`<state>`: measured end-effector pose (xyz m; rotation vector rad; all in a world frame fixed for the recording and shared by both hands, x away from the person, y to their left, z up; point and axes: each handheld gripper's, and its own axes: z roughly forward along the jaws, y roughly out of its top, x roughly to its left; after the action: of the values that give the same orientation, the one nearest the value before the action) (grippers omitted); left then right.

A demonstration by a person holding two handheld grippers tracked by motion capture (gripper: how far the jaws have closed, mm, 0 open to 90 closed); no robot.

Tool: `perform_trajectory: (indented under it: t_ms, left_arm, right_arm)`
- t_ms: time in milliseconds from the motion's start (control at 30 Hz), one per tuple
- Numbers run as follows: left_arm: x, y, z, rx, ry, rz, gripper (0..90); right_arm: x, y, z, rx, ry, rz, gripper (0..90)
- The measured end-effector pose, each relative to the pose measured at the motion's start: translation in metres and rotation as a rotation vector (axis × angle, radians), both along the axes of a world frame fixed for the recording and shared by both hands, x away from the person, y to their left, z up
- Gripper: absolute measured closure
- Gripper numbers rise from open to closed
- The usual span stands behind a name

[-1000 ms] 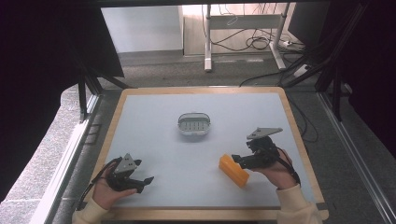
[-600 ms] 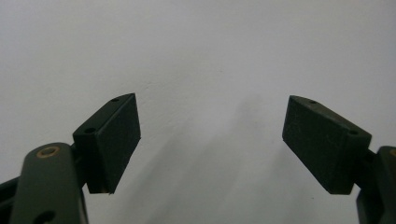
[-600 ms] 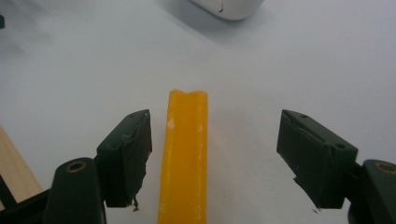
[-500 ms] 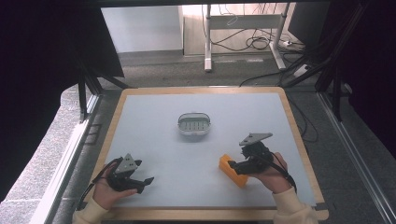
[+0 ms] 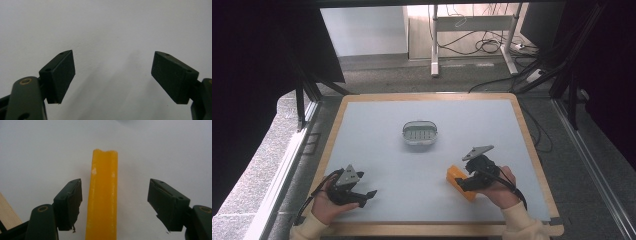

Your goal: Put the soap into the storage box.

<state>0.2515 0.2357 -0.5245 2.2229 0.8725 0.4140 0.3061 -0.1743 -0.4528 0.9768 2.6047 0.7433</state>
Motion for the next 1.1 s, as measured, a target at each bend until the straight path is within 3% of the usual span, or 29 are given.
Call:
perform_trajectory:
  t_ms: [300, 400, 667, 1100]
  left_arm:
    - [0.0, 0.0, -0.001, 0.002, 0.002, 0.0, 19.2]
    - [0.0, 0.0, -0.001, 0.003, 0.002, -0.001, 19.3]
    - [0.0, -0.001, -0.001, 0.007, 0.002, -0.004, 19.2]
    - [0.0, 0.0, -0.001, 0.005, -0.002, -0.002, 19.2]
  right_arm:
    - [0.002, 0.002, -0.01, -0.037, 0.035, 0.004, 31.8]
    - [0.005, 0.002, -0.015, -0.053, 0.066, -0.001, 36.7]
    - [0.006, 0.003, -0.019, -0.06, 0.101, -0.013, 39.6]
    - [0.006, 0.007, -0.023, -0.065, 0.146, 0.008, 56.5]
